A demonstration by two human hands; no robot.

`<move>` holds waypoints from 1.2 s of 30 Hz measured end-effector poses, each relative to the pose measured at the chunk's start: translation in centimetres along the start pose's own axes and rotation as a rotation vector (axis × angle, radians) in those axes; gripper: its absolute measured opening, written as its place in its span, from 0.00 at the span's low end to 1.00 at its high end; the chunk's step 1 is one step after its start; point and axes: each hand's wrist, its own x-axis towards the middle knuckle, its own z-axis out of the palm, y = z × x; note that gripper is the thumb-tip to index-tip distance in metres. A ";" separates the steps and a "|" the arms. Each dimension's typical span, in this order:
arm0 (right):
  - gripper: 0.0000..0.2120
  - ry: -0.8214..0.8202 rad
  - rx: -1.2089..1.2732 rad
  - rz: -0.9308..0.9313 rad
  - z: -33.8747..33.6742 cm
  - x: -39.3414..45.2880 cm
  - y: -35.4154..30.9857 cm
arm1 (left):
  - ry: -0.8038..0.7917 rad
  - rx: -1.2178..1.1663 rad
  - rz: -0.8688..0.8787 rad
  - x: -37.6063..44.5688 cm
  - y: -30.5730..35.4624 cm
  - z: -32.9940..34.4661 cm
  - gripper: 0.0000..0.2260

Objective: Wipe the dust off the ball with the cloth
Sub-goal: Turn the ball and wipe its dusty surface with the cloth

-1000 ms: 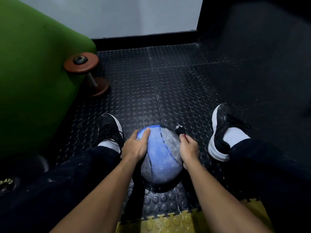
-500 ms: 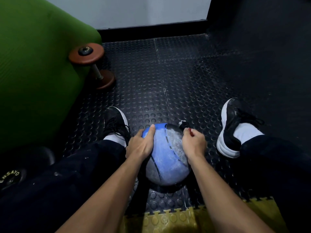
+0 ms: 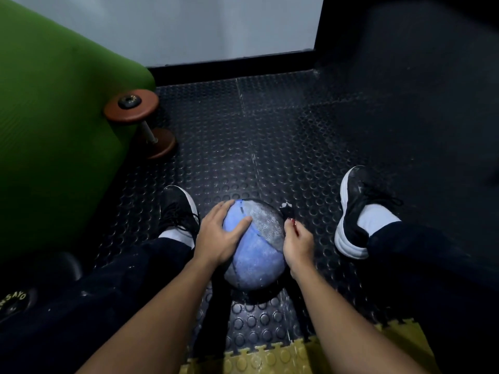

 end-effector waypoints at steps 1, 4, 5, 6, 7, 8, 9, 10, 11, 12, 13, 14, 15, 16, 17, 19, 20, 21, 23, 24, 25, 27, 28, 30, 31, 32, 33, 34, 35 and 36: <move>0.16 0.012 0.023 -0.071 0.2 -0.6 0.3 | 0.012 -0.008 -0.008 0.2 -0.2 0.1 0.35; 0.12 0.023 0.006 -0.195 0.2 -1.4 1.4 | 0.028 -0.007 -0.023 0.4 0.0 0.3 0.35; 0.11 0.026 -0.003 -0.175 0.0 -1.2 1.5 | 0.031 -0.005 -0.028 0.6 0.2 0.4 0.35; 0.12 0.026 0.002 -0.109 -0.2 -0.7 1.4 | 0.033 -0.002 -0.041 0.6 0.6 0.6 0.35; 0.14 0.017 0.008 -0.026 -0.3 0.0 1.1 | 0.037 0.003 -0.054 0.7 0.9 0.8 0.35; 0.14 -0.002 0.009 0.042 -0.5 0.7 0.7 | 0.042 0.013 -0.074 0.8 1.3 1.1 0.36; 0.14 -0.032 0.002 0.078 -0.5 1.4 0.0 | 0.048 0.024 -0.096 0.9 1.6 1.3 0.36; 0.14 -0.064 -0.008 0.080 -0.6 2.1 -0.7 | 0.053 0.032 -0.125 1.0 2.1 1.5 0.37; 0.14 -0.090 -0.016 0.057 -0.6 2.6 -1.4 | 0.063 0.033 -0.155 1.1 2.5 1.6 0.37; 0.15 -0.111 -0.023 0.029 -0.6 2.8 -2.0 | 0.074 0.028 -0.189 1.2 2.7 1.6 0.37; 0.17 -0.132 -0.026 0.001 -0.7 2.9 -2.4 | 0.084 0.017 -0.221 1.2 2.9 1.6 0.37; 0.17 -0.142 -0.034 -0.020 -0.7 3.0 -2.4 | 0.090 0.001 -0.251 1.2 2.9 1.5 0.37; 0.17 -0.143 -0.050 -0.034 -0.9 2.9 -2.2 | 0.093 -0.016 -0.277 1.2 2.8 1.4 0.38; 0.16 -0.134 -0.076 -0.033 -1.0 2.9 -1.8 | 0.095 -0.032 -0.297 1.1 2.6 1.3 0.38; 0.16 -0.124 -0.103 -0.008 -1.1 2.9 -1.4 | 0.099 -0.042 -0.309 1.0 2.5 1.1 0.38; 0.18 -0.115 -0.139 0.041 -1.2 2.7 -0.9 | 0.111 -0.052 -0.320 0.9 2.4 0.9 0.37; 0.18 -0.104 -0.131 0.018 -1.0 2.6 -0.9 | 0.114 -0.055 -0.323 1.0 2.4 0.8 0.36; 0.19 -0.088 -0.103 -0.029 -0.9 2.4 -1.1 | 0.115 -0.059 -0.325 1.0 2.4 0.8 0.36; 0.19 -0.065 -0.041 -0.120 -0.5 1.8 -1.4 | 0.119 -0.057 -0.327 0.9 2.5 0.7 0.35; 0.19 -0.055 -0.025 -0.141 -0.3 1.5 -1.3 | 0.116 -0.046 -0.326 0.8 2.6 0.7 0.35; 0.18 -0.042 -0.017 -0.137 -0.2 1.2 -0.9 | 0.105 -0.031 -0.326 0.6 2.7 0.7 0.34; 0.14 -0.014 -0.015 -0.056 -0.3 1.4 -0.3 | 0.073 -0.003 -0.326 0.2 3.2 0.7 0.33; 0.14 -0.008 -0.020 0.001 -0.3 1.7 -0.4 | 0.061 0.009 -0.332 0.0 3.6 0.7 0.33; 0.14 0.004 -0.020 0.049 -0.2 2.4 -1.0 | 0.048 0.044 -0.348 0.0 4.3 0.9 0.33; 0.15 0.012 -0.008 0.032 -0.2 2.7 -1.3 | 0.041 0.068 -0.352 0.1 4.6 1.0 0.33; 0.16 0.014 0.006 0.007 -0.2 2.7 -1.5 | 0.036 0.089 -0.356 0.2 4.9 1.2 0.33; 0.16 0.011 0.012 -0.018 -0.3 2.5 -1.5 | 0.033 0.105 -0.359 0.3 4.9 1.2 0.34; 0.16 0.007 0.005 -0.036 -0.4 2.3 -1.3 | 0.032 0.118 -0.360 0.4 4.9 1.2 0.34; 0.15 0.009 -0.014 -0.037 -0.5 2.2 -0.9 | 0.027 0.126 -0.360 0.5 4.8 1.0 0.34; 0.15 0.015 -0.032 -0.014 -0.7 2.2 -0.4 | 0.018 0.131 -0.357 0.5 4.6 0.9 0.34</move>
